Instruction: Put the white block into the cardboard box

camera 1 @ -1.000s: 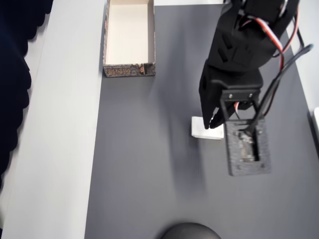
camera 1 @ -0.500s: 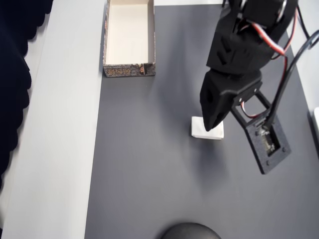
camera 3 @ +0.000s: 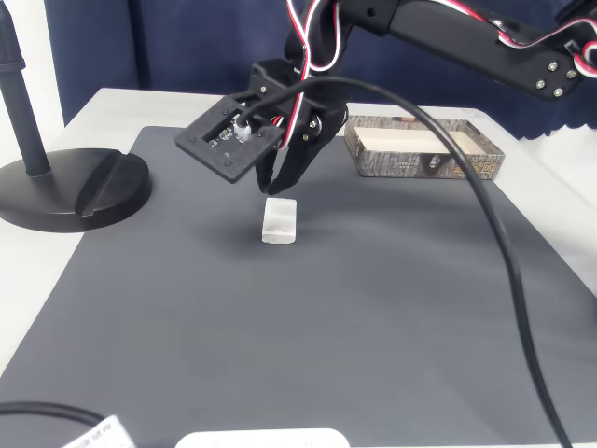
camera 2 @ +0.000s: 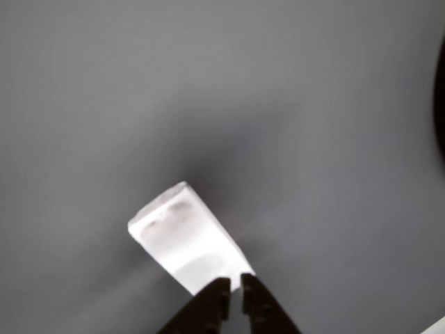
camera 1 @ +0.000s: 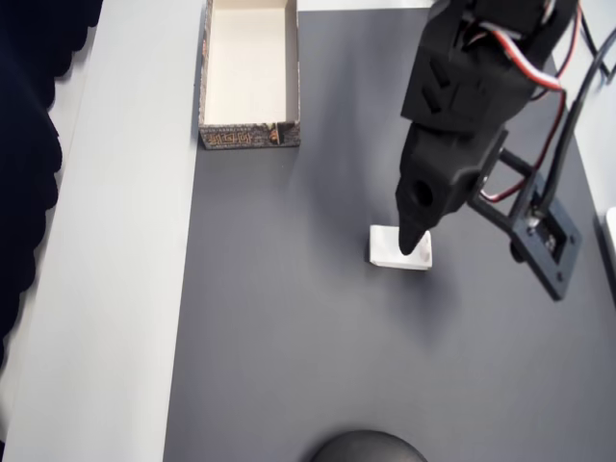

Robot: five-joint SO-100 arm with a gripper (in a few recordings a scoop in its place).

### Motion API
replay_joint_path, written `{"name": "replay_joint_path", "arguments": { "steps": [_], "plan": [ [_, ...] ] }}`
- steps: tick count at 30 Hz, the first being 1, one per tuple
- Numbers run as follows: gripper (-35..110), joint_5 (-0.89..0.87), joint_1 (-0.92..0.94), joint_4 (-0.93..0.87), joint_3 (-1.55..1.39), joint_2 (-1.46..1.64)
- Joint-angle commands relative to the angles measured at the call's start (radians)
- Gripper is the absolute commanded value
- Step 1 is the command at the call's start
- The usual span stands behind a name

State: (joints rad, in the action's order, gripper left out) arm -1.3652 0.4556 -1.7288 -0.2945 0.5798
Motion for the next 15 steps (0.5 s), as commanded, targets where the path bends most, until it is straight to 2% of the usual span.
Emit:
{"name": "replay_joint_path", "arguments": {
  "steps": [1,8,15],
  "plan": [
    [-1,-0.133,0.009,0.017,0.006,0.133],
    [-1,-0.351,0.037,0.018,0.006,0.141],
    [-1,-0.362,0.055,0.005,-0.009,0.155]
  ]
}}
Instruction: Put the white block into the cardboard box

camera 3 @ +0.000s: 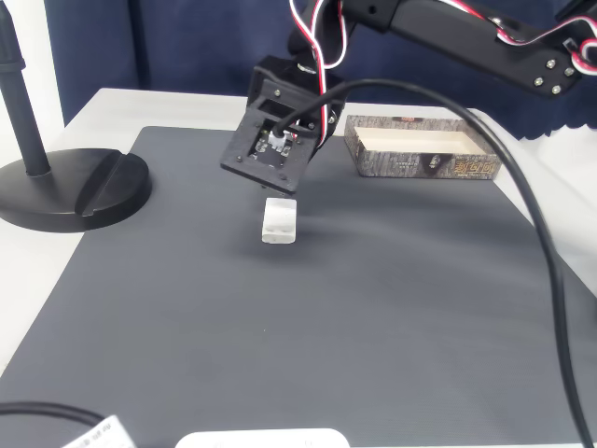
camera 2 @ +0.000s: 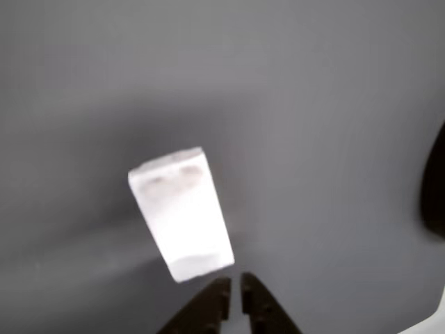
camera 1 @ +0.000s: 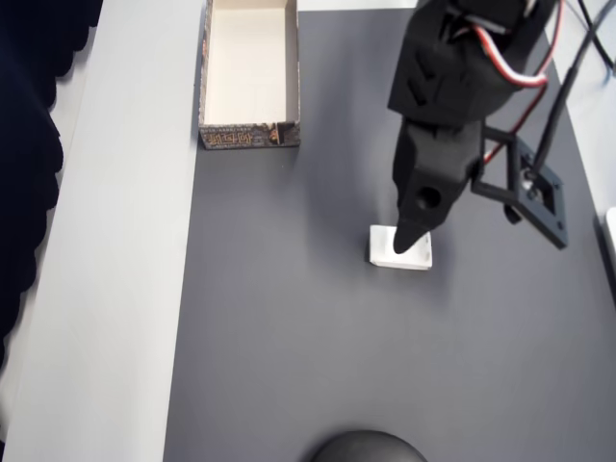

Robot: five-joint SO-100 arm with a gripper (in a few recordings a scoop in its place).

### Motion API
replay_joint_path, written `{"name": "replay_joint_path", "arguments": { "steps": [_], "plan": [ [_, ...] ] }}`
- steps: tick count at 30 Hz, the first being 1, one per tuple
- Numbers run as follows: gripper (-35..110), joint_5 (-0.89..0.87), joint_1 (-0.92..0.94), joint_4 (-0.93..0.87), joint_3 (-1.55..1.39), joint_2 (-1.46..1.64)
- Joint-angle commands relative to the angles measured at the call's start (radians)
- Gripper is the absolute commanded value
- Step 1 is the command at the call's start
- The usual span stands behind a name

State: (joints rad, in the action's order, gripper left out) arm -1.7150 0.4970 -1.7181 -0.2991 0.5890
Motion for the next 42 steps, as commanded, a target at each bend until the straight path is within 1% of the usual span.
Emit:
{"name": "replay_joint_path", "arguments": {
  "steps": [1,5,8,11,21,24,29,31,36,42],
  "plan": [
    [-1,-0.012,0.014,-0.008,-0.008,0.146],
    [-1,-0.012,0.006,-0.008,-0.029,0.149],
    [7,-0.012,0.006,-0.009,-0.058,0.161],
    [9,-0.012,0.009,-0.012,-0.08,0.17],
    [11,-0.017,0.006,-0.017,-0.075,0.169],
    [13,-0.017,0.006,-0.017,-0.075,0.169],
    [18,-0.077,0.008,-0.017,-0.075,0.169],
    [23,-0.118,0.008,-0.017,-0.074,0.169],
    [32,-0.149,0.011,-0.015,-0.057,0.173],
    [34,-0.155,0.011,-0.015,-0.049,0.172]
  ]
}}
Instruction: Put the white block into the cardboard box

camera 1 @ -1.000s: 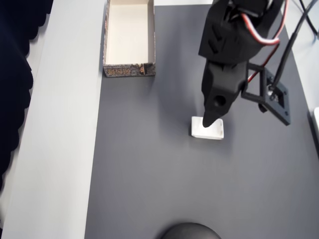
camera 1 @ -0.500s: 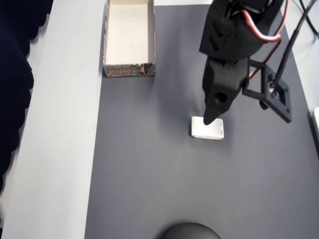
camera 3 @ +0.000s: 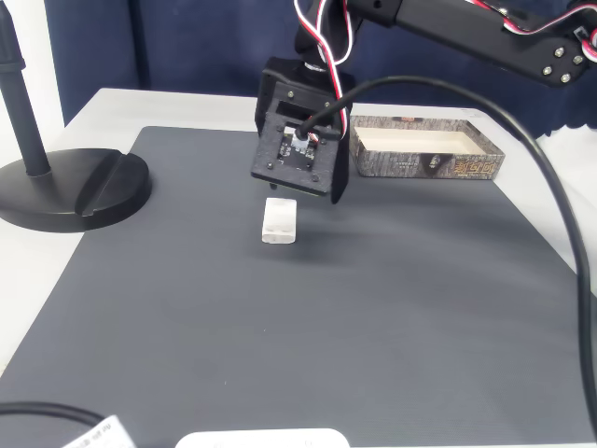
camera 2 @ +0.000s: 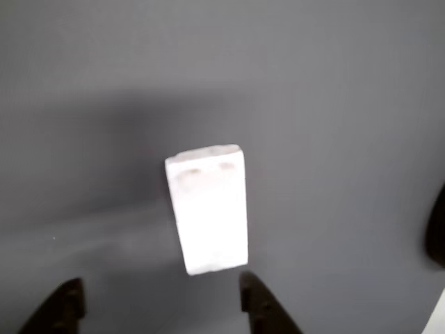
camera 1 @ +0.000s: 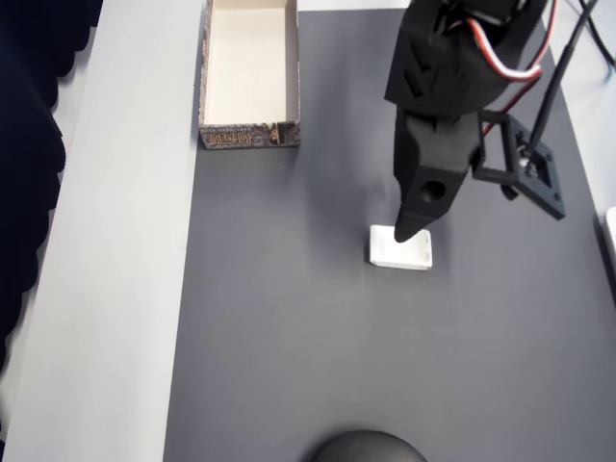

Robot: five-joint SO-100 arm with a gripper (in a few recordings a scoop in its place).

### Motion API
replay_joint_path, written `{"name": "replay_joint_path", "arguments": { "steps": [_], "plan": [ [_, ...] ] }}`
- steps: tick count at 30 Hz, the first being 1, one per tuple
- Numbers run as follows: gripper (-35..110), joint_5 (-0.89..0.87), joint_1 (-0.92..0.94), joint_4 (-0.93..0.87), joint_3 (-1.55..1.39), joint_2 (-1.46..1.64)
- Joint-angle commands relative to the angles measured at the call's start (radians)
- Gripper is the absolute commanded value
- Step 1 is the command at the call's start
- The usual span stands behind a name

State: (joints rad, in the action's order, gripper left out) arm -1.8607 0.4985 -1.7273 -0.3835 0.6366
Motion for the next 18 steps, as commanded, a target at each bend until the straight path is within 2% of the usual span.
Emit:
{"name": "replay_joint_path", "arguments": {
  "steps": [1,18],
  "plan": [
    [34,-0.009,0.009,-0.005,0.038,0.123],
    [34,-0.005,-0.008,0.026,0.106,0.052]
  ]
}}
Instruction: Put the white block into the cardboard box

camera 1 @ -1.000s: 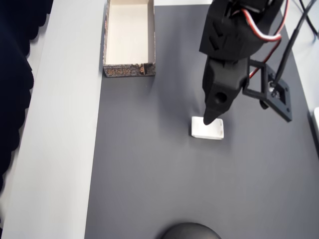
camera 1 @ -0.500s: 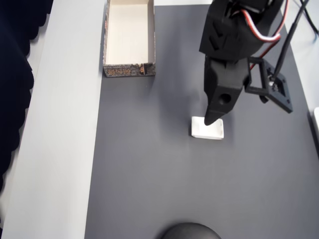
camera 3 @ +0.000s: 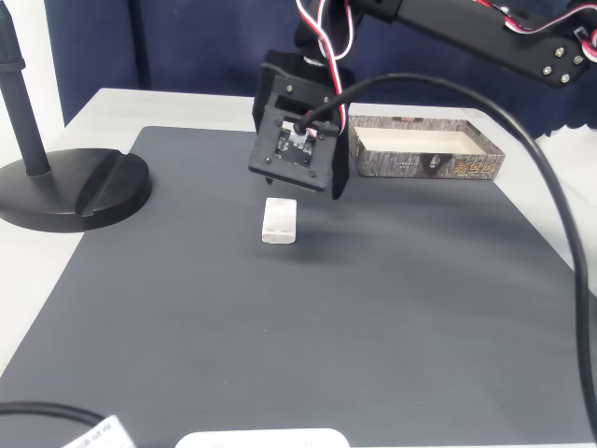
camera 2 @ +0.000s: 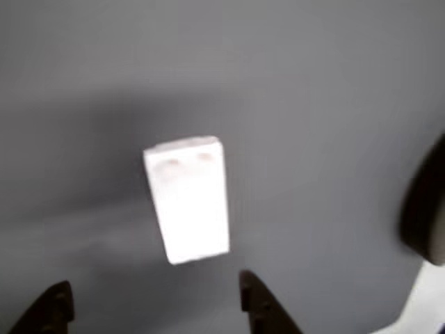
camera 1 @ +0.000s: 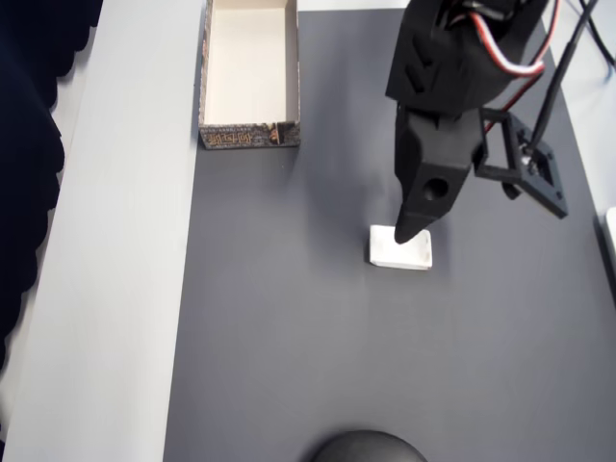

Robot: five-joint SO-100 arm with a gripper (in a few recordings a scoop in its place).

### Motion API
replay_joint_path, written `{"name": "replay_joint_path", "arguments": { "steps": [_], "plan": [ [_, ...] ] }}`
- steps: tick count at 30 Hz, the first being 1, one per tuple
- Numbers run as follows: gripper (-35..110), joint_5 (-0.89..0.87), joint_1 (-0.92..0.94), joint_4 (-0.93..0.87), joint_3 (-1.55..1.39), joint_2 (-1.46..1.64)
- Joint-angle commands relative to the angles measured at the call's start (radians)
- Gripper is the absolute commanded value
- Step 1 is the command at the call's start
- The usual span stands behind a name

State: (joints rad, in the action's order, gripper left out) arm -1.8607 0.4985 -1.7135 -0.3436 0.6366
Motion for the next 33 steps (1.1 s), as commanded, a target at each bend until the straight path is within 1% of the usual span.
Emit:
{"name": "replay_joint_path", "arguments": {
  "steps": [1,12,25,33],
  "plan": [
    [33,-0.003,-0.008,0.012,0.066,0.049],
    [26,0.009,-0.011,0.014,0.046,0.044],
    [28,0.006,-0.021,0.014,-0.003,0.038],
    [29,0.005,-0.029,0.009,0.043,0.008]
  ]
}}
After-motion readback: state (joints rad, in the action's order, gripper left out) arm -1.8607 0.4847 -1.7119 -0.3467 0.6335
